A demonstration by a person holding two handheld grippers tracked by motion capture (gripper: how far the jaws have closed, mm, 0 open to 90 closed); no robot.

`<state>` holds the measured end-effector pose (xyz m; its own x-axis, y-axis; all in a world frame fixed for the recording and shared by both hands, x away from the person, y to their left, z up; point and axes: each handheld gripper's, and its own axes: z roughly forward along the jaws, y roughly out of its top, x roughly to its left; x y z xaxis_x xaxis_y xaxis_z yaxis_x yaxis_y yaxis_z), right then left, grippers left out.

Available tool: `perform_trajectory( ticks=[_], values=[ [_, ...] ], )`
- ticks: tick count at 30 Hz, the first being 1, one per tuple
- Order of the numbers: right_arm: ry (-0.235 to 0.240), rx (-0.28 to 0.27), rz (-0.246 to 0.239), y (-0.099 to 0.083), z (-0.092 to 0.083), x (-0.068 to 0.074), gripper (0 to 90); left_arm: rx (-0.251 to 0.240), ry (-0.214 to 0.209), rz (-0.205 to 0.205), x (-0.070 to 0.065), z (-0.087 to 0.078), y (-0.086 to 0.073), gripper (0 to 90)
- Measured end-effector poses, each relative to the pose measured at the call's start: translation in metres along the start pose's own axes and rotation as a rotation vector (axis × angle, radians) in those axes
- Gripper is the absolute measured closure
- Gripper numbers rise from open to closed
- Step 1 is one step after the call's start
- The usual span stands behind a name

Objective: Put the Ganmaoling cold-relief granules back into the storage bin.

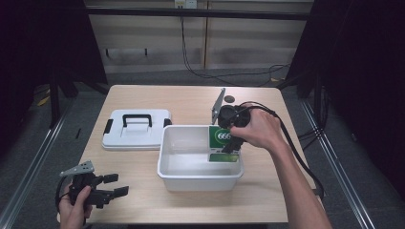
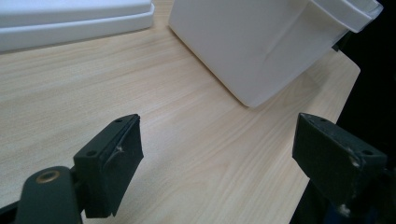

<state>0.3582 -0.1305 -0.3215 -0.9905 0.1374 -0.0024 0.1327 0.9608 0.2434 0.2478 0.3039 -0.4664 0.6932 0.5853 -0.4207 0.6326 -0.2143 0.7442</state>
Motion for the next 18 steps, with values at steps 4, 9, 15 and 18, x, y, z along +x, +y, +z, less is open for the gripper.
perform_trajectory(
  ticks=[4, 9, 15, 18],
  values=[
    [0.004, 0.025, 0.004, 0.001, 0.010, -0.001, 15.9, 0.001, -0.004, -0.001, 0.000, 0.000, 0.000, 16.1],
    [0.004, 0.059, -0.002, 0.004, 0.017, -0.002, 15.8, 0.002, -0.005, 0.000, 0.000, 0.000, 0.000, 16.1],
    [0.007, 0.073, -0.002, 0.006, 0.026, -0.002, 15.8, 0.001, -0.005, 0.000, 0.000, 0.000, 0.000, 16.0],
    [0.007, 0.069, -0.005, 0.005, 0.030, -0.002, 15.7, -0.002, -0.007, -0.002, 0.000, 0.000, 0.000, 16.1]
  ],
)
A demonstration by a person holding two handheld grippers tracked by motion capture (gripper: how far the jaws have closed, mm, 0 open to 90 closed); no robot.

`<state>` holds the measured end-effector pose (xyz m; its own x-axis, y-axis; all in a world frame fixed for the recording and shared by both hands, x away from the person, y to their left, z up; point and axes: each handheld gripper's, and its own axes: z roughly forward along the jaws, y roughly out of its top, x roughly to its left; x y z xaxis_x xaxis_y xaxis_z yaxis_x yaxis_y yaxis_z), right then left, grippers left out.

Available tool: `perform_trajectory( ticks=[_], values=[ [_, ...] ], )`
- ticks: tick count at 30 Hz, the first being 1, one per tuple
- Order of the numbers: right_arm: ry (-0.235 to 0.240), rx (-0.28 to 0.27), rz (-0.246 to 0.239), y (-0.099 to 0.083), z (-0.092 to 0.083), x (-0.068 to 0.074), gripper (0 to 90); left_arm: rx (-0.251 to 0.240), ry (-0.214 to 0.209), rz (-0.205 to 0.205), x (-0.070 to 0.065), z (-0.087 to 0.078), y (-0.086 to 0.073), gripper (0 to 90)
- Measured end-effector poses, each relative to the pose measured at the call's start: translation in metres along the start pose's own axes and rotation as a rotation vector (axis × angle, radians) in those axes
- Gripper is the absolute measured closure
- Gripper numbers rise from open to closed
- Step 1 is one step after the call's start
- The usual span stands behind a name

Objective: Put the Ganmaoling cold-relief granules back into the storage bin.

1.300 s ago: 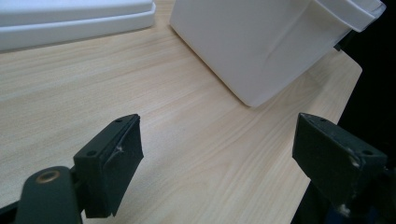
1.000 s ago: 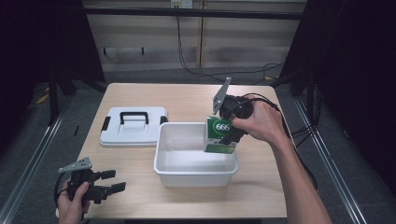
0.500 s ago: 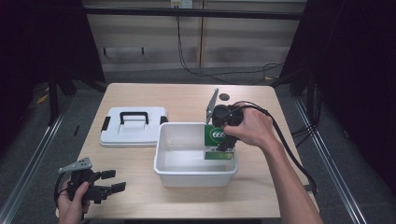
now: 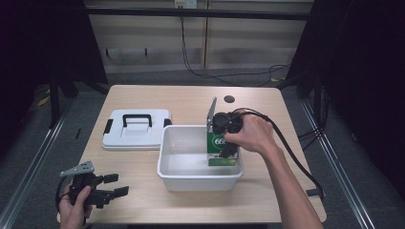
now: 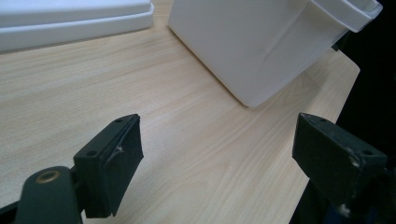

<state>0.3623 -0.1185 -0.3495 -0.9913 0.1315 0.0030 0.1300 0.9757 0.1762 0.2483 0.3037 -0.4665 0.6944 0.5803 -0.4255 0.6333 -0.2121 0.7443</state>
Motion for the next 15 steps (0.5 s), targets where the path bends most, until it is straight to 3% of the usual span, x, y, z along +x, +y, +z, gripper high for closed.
perform_trajectory(
  ticks=[4, 15],
  values=[
    [0.006, 0.005, 0.011, -0.003, 0.007, -0.001, 15.7, 0.001, 0.000, 0.001, 0.000, 0.000, 0.000, 16.1],
    [0.021, 0.041, -0.022, 0.000, 0.021, -0.001, 15.5, 0.002, 0.000, 0.003, 0.000, 0.000, 0.000, 16.1]
  ],
)
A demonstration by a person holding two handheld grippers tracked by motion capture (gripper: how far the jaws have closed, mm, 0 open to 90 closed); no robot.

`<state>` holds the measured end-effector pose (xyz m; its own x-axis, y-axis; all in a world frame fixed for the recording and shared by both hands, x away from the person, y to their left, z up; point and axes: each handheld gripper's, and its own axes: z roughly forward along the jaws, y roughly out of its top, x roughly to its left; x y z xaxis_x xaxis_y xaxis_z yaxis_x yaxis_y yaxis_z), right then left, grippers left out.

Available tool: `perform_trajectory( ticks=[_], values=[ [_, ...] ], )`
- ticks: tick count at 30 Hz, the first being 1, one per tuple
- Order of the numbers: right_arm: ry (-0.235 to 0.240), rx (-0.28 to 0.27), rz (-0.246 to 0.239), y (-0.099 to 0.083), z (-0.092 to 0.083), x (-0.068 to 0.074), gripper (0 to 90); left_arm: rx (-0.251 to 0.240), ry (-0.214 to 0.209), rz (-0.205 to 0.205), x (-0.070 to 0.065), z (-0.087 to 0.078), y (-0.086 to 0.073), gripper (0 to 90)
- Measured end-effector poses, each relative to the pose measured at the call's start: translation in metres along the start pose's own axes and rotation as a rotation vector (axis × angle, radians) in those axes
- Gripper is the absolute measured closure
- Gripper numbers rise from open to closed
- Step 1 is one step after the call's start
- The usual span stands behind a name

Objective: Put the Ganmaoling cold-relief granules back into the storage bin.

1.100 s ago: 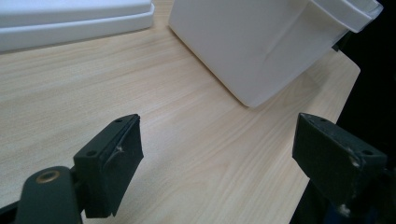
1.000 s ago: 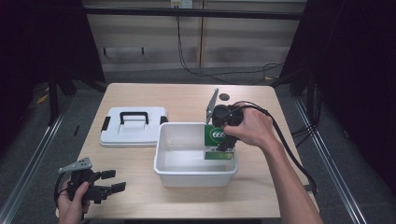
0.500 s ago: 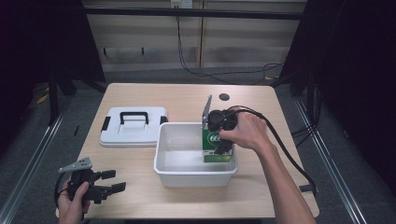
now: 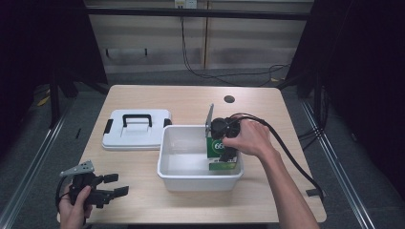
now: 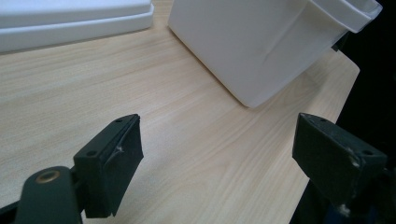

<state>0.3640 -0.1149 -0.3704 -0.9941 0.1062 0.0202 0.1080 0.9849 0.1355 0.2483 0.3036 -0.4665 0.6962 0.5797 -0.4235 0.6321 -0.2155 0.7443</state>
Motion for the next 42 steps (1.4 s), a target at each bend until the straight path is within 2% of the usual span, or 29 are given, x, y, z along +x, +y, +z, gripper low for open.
perform_trajectory(
  ticks=[5, 13, 18, 19, 20, 21, 22, 24, 27, 35, 42],
  values=[
    [0.007, 0.014, 0.009, 0.000, 0.006, 0.000, 15.5, -0.003, 0.002, -0.002, 0.000, 0.000, 0.000, 16.1],
    [0.017, 0.039, -0.008, 0.003, 0.015, 0.000, 15.5, -0.002, 0.002, -0.001, 0.000, 0.000, 0.000, 16.1],
    [0.020, 0.070, -0.011, 0.005, 0.021, 0.000, 15.4, -0.001, 0.001, 0.001, 0.000, 0.000, 0.000, 16.1],
    [0.023, 0.070, -0.024, 0.005, 0.023, -0.001, 15.4, -0.001, 0.001, 0.000, 0.000, 0.000, 0.000, 16.0],
    [0.031, 0.086, -0.006, 0.006, 0.024, 0.001, 15.4, -0.002, 0.001, 0.000, 0.000, 0.000, 0.000, 16.0],
    [0.027, 0.092, -0.023, 0.006, 0.025, 0.000, 15.4, -0.002, 0.002, 0.000, 0.000, 0.000, 0.000, 16.1],
    [0.030, 0.100, -0.010, 0.007, 0.026, 0.001, 15.4, -0.002, 0.002, 0.000, 0.000, 0.000, 0.000, 16.1],
    [0.038, 0.109, -0.027, 0.007, 0.030, 0.001, 15.3, -0.003, 0.002, -0.001, 0.000, 0.000, 0.000, 16.1],
    [0.039, 0.126, -0.025, 0.009, 0.033, 0.001, 15.4, -0.003, 0.002, -0.001, 0.000, 0.000, 0.000, 16.0],
    [0.051, 0.143, -0.020, 0.009, 0.040, 0.000, 15.2, -0.004, 0.004, 0.000, 0.000, 0.000, 0.000, 16.1],
    [0.040, 0.156, -0.022, 0.011, 0.046, 0.001, 15.0, -0.004, 0.007, 0.003, 0.000, -0.001, 0.000, 16.0]
  ],
)
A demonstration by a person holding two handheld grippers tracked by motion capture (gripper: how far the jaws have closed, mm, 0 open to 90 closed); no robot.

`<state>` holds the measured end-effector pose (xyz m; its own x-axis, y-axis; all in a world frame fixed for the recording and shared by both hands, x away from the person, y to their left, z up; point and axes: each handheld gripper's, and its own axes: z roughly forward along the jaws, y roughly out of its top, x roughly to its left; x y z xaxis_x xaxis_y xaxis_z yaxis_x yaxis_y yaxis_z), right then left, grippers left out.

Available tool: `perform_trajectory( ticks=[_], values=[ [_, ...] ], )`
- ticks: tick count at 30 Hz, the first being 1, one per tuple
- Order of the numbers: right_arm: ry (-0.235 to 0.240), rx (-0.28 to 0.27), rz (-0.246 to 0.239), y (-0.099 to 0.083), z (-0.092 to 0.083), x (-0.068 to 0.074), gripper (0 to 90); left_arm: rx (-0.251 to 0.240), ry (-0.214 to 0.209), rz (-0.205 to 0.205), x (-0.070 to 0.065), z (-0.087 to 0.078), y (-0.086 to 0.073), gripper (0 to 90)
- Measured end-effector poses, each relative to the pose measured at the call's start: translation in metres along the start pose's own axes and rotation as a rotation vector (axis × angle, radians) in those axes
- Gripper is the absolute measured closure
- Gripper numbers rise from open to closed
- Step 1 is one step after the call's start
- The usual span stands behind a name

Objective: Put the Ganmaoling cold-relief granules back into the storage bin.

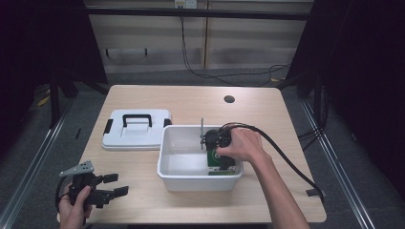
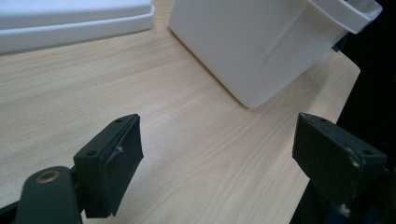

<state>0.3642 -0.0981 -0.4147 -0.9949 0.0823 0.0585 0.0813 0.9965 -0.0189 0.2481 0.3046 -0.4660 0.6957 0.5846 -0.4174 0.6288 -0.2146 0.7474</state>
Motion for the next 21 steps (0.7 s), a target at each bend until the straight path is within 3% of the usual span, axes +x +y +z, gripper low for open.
perform_trajectory(
  ticks=[21],
  values=[
    [-0.007, -0.020, 0.024, -0.0030, 0.0012, -0.0001, 13.2, 0.001, -0.002, -0.003, -0.0004, 0.0004, -0.0001, 16.1]
  ],
)
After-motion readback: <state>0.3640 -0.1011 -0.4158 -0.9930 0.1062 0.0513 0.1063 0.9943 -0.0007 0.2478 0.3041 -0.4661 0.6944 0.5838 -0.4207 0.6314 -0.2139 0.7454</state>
